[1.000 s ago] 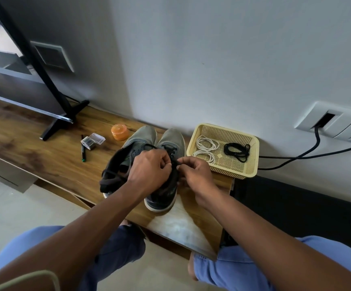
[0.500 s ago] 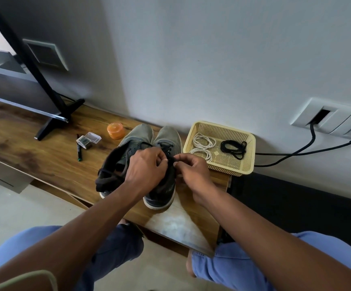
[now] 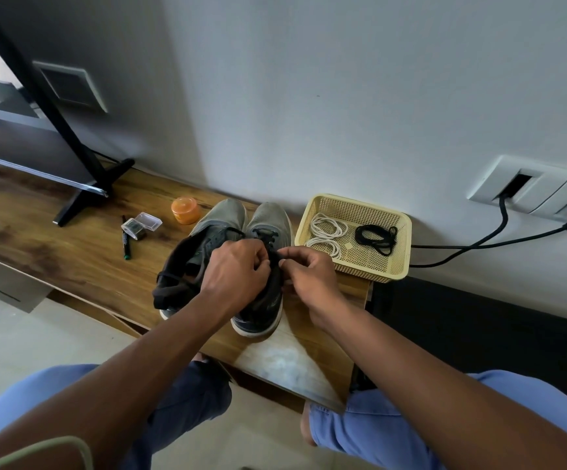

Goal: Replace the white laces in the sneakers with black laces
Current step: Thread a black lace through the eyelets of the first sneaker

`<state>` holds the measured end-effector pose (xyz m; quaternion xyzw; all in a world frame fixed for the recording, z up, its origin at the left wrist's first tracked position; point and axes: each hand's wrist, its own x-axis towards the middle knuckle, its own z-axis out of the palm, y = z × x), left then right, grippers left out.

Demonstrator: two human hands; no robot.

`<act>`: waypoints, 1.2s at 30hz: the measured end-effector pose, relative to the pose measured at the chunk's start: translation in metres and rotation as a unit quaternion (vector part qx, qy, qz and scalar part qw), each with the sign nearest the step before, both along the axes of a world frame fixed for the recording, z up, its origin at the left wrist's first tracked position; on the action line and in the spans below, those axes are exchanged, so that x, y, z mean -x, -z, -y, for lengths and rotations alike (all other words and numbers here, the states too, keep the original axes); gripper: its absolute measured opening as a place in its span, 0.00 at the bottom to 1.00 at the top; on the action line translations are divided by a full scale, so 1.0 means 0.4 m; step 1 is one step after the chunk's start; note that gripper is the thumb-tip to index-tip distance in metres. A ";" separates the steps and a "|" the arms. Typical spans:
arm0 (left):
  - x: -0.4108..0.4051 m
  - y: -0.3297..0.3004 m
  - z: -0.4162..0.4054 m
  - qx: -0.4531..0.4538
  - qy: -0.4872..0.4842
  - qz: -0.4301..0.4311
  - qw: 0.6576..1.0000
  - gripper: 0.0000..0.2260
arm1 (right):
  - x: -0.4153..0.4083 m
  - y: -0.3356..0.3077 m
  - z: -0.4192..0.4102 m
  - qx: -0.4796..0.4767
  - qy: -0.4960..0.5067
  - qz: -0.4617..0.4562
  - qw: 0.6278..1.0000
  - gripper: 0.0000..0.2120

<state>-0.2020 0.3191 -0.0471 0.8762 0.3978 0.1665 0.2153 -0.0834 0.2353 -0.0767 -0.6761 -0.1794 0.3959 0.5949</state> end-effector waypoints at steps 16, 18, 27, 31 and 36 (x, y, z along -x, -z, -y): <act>-0.006 -0.004 0.003 0.029 -0.030 0.018 0.999 0.04 | -0.007 0.020 -0.005 -0.014 -0.008 0.024 1.000 0.08; -0.006 -0.002 0.005 0.030 -0.033 0.018 0.999 0.04 | -0.007 0.024 -0.007 -0.015 -0.008 0.028 0.999 0.08; -0.010 -0.003 0.009 0.025 -0.043 0.010 0.999 0.04 | -0.010 0.024 -0.006 -0.018 -0.004 0.061 0.998 0.07; -0.014 -0.002 0.013 0.016 -0.049 0.006 0.999 0.05 | -0.008 0.026 -0.005 -0.018 -0.001 0.082 0.996 0.07; -0.017 -0.002 0.017 0.016 -0.049 0.004 0.999 0.05 | -0.005 0.030 0.001 -0.027 -0.007 0.148 0.989 0.08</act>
